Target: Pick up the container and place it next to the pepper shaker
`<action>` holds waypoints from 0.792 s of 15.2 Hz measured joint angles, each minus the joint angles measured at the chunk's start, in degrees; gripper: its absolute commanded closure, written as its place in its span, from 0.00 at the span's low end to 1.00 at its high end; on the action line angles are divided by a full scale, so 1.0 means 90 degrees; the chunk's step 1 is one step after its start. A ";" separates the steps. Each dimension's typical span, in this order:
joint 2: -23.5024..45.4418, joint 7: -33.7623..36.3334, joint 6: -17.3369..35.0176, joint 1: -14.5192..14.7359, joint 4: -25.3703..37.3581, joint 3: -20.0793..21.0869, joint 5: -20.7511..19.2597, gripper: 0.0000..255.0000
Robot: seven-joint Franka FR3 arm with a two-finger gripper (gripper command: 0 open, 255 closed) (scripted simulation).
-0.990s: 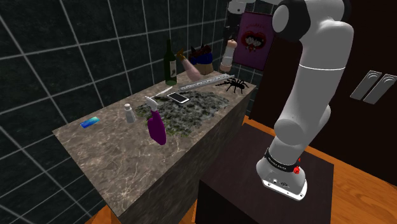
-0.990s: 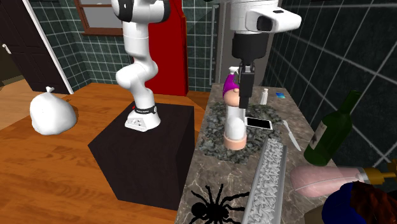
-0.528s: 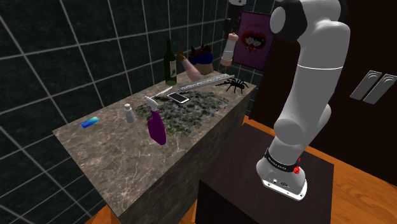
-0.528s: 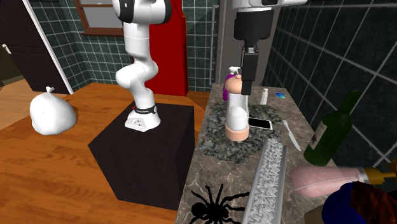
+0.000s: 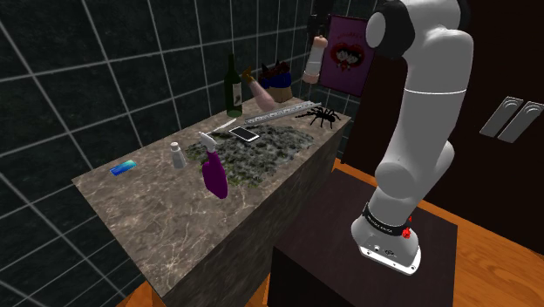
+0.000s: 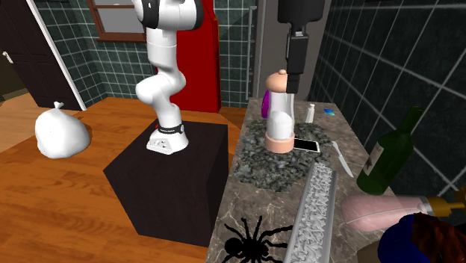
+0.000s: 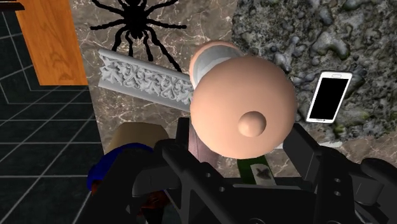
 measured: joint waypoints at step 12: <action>-0.1365 0.1819 0.0749 0.1278 -0.1939 0.0748 -0.0666 1.00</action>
